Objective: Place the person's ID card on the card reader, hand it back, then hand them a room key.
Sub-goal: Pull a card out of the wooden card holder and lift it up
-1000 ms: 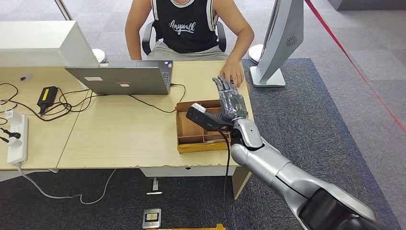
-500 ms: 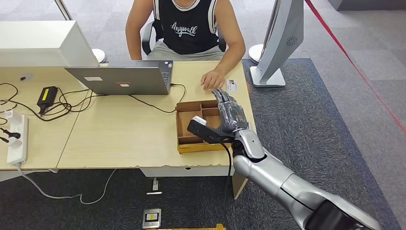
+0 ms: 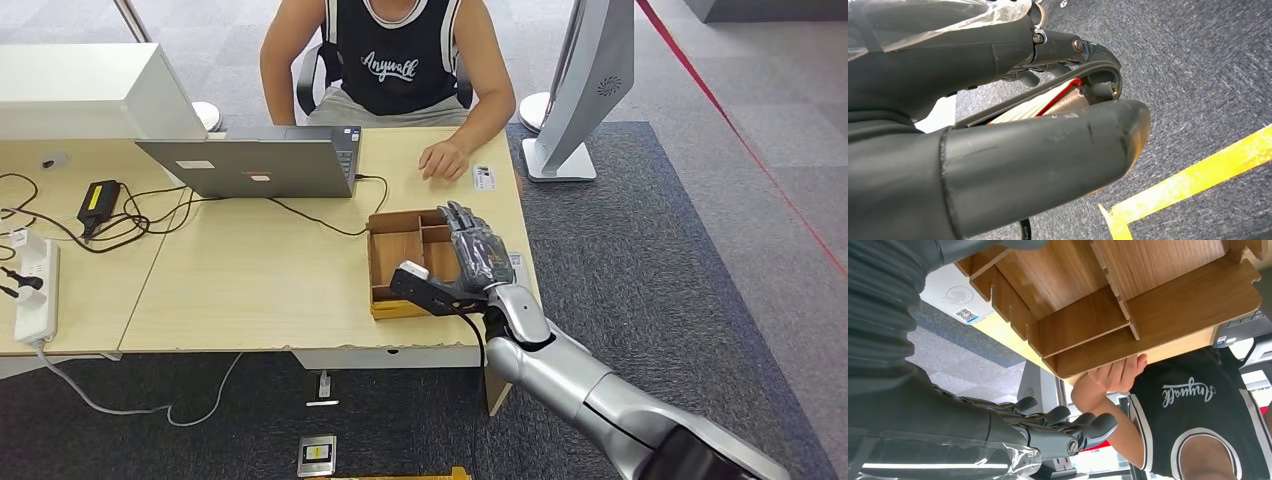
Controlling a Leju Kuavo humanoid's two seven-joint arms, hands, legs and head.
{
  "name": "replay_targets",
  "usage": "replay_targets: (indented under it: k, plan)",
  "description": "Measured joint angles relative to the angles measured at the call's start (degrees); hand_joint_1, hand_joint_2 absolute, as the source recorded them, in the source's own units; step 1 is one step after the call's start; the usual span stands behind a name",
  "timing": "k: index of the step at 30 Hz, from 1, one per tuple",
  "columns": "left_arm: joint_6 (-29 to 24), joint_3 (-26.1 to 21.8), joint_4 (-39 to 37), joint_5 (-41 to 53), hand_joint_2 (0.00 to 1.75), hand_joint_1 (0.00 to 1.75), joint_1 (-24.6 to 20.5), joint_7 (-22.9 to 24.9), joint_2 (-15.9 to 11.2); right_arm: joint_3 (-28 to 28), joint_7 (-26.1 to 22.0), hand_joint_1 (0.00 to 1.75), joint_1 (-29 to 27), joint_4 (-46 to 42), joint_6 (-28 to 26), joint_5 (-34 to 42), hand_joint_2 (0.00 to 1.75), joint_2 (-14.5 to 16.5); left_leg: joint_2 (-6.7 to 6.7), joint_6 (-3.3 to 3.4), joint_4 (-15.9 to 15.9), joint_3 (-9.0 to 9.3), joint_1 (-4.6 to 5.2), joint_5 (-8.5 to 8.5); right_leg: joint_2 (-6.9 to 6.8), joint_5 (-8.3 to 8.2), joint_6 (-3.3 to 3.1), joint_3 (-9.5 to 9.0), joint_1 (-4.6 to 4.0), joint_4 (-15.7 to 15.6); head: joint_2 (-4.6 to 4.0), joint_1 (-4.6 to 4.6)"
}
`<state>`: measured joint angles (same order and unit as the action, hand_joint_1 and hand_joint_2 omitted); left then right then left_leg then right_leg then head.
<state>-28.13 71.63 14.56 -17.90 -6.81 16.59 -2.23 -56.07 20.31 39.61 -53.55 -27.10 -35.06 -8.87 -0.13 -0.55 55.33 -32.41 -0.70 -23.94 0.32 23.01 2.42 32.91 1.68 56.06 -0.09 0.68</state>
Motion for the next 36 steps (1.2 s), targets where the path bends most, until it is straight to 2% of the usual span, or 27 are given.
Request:
replay_targets:
  k: [24,36]
  plan:
    - [-0.37,-0.07,0.03,-1.04,0.00,0.00,0.02,0.00,0.00,-1.39,0.98,0.00,-1.91,-0.96,2.70,-0.94,1.75,0.49,0.00,0.00,0.00,0.01,0.00,0.00,0.00,0.00,0.00,0.00,0.00,0.00,0.00,0.00]
    - [-0.25,-0.09,0.10,-0.76,0.00,0.00,0.01,-0.20,-0.01,-2.29,-1.10,0.00,-2.47,-3.61,6.13,-0.62,1.75,0.44,0.00,0.00,0.00,0.01,0.00,0.00,0.00,0.00,0.00,0.00,0.00,0.00,0.00,0.00]
